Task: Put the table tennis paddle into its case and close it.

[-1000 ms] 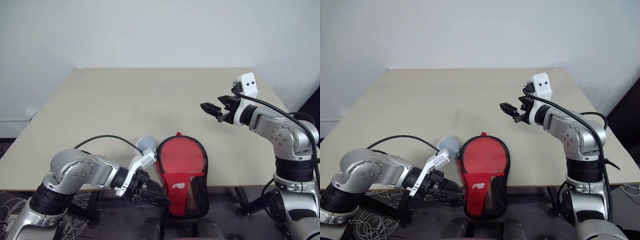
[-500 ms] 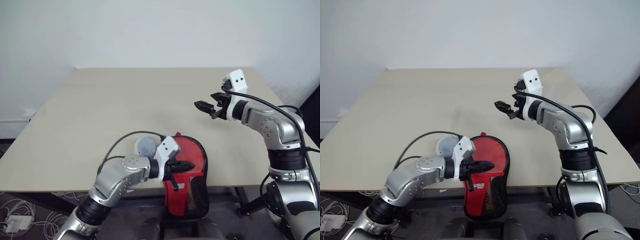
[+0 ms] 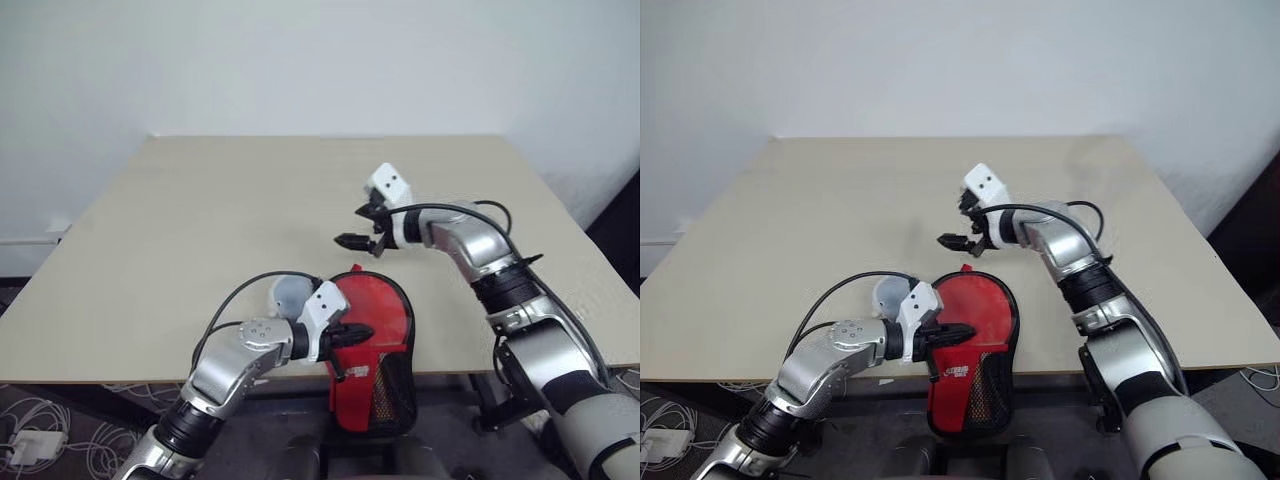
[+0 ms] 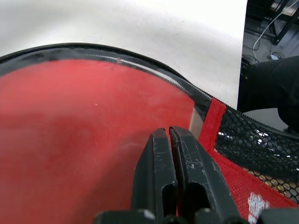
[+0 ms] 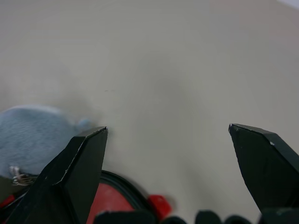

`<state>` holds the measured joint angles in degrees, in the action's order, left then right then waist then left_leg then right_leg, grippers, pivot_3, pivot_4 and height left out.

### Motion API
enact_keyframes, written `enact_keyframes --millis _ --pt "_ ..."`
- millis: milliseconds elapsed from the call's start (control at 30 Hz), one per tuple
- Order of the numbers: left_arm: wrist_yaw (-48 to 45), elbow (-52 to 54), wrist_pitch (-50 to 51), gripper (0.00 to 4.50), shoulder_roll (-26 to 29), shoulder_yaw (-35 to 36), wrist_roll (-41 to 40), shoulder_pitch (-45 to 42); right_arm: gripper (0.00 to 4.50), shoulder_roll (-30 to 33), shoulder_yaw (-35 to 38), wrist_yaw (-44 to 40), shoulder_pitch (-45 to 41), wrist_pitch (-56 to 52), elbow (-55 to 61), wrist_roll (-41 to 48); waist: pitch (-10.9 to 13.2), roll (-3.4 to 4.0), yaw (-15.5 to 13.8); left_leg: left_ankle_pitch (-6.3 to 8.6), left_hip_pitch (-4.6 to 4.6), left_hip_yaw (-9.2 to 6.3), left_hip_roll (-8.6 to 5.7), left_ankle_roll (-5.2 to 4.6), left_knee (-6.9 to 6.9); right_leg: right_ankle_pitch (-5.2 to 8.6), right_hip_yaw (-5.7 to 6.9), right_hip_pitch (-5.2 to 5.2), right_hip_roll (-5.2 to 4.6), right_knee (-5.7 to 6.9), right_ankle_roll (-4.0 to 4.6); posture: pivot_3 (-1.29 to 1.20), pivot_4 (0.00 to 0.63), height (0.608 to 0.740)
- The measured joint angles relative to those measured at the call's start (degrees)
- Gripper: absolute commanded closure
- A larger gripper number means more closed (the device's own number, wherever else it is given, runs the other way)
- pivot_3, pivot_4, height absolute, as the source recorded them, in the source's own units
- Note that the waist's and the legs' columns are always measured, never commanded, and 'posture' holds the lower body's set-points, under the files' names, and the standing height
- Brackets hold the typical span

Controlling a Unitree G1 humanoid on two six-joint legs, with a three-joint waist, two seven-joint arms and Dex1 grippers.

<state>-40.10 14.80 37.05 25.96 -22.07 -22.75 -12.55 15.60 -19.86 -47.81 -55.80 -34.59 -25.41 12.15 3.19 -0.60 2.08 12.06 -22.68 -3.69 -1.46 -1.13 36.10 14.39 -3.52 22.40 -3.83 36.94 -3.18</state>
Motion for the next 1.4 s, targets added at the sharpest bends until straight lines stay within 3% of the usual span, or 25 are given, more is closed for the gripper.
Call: enact_keyframes --millis 467,1100,1400 --pt "-1.34 0.48 -1.46 4.48 -0.79 -0.86 3.39 1.80 0.00 -7.42 -5.25 -11.20 -1.68 1.24 -3.80 -3.74 -0.02 0.05 0.65 -0.01 0.05 -0.18 -0.01 0.04 0.01 0.00 0.18 -0.04 0.00 0.09 0.01 0.00 0.000 0.734" --pt "-4.77 1.67 -3.74 4.48 1.41 -0.87 4.29 3.54 0.00 -22.79 -3.51 -8.42 -4.86 7.72 -24.76 -10.45 -0.07 0.11 0.98 0.03 0.14 -0.22 -0.05 0.19 0.00 0.02 0.15 0.06 0.03 0.51 0.03 0.00 0.000 0.734" --pt "-4.93 1.81 -3.90 4.50 1.77 -0.93 4.35 3.66 3.02 -23.53 -1.87 -6.50 -6.69 10.16 -29.78 -12.21 -0.07 0.13 0.96 -0.03 0.16 -0.33 -0.07 0.29 0.07 0.04 0.23 0.05 0.05 0.64 0.04 0.00 0.000 0.734"
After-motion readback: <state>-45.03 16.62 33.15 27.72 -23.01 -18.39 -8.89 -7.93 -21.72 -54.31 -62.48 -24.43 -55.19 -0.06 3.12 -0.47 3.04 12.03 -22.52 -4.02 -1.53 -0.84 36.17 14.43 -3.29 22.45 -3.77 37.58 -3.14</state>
